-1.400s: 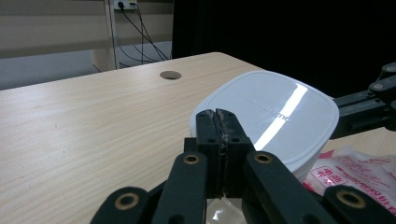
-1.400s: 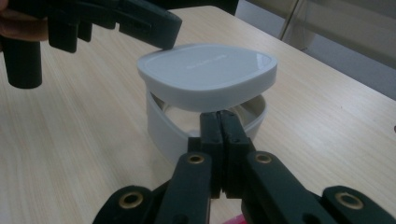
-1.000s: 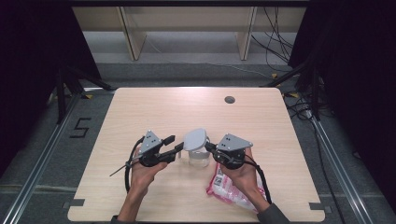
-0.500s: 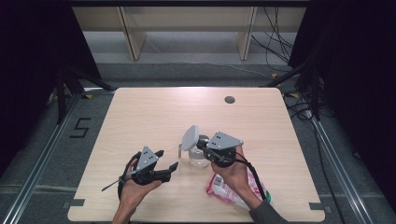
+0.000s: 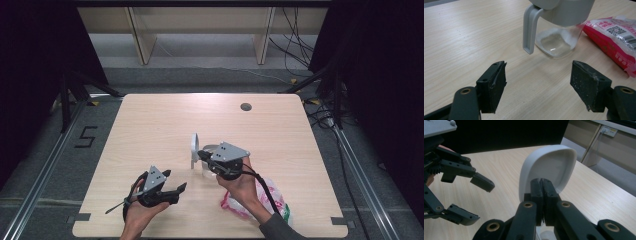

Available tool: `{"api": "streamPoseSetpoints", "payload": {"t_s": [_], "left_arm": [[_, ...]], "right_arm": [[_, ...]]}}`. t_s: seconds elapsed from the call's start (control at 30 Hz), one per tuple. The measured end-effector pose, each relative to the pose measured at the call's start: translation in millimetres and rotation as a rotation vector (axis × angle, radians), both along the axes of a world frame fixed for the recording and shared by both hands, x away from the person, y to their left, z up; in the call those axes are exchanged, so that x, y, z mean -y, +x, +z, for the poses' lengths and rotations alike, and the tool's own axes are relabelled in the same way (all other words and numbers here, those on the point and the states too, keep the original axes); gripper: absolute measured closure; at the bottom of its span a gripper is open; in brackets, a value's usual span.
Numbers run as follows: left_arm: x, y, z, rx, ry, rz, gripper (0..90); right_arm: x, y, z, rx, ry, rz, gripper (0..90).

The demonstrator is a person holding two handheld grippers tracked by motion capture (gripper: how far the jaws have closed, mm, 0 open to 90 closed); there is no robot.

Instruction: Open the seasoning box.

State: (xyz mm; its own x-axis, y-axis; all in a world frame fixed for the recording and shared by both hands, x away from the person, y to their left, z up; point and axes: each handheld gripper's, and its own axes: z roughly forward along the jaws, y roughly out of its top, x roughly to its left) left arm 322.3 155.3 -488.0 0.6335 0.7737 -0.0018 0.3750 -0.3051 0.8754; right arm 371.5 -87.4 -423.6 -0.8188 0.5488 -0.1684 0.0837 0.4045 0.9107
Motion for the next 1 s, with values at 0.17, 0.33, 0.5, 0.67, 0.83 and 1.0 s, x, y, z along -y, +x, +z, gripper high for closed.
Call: {"api": "streamPoseSetpoints", "payload": {"t_s": [0.17, 0.33, 0.5, 0.67, 0.83, 1.0], "left_arm": [[-2.1, -0.2, -0.4, -0.001, -0.002, 0.002, 27.9], [-5.7, -0.4, 0.7, 0.001, -0.023, 0.021, 27.6], [-4.5, -0.9, -1.0, -0.008, -0.02, 0.005, 27.2], [-6.6, 0.3, -2.1, -0.01, -0.007, 0.005, 27.1], [-4.9, -1.1, -4.7, -0.033, -0.034, 0.01, 27.0], [-3.9, -2.3, -4.9, -0.041, -0.028, 0.011, 27.1]], "right_arm": [[4.4, -8.9, -1.4, -0.024, -0.02, 0.023, 88.9], [21.5, -23.6, -11.0, -0.06, -0.069, 0.041, 88.9], [40.8, -31.6, -22.4, -0.1, -0.102, 0.037, 89.8], [54.4, -42.1, -37.5, -0.161, -0.143, 0.03, 90.0], [60.5, -53.4, -48.2, -0.197, -0.174, 0.042, 90.0], [59.1, -59.2, -55.0, -0.207, -0.217, 0.066, 90.0]]}}
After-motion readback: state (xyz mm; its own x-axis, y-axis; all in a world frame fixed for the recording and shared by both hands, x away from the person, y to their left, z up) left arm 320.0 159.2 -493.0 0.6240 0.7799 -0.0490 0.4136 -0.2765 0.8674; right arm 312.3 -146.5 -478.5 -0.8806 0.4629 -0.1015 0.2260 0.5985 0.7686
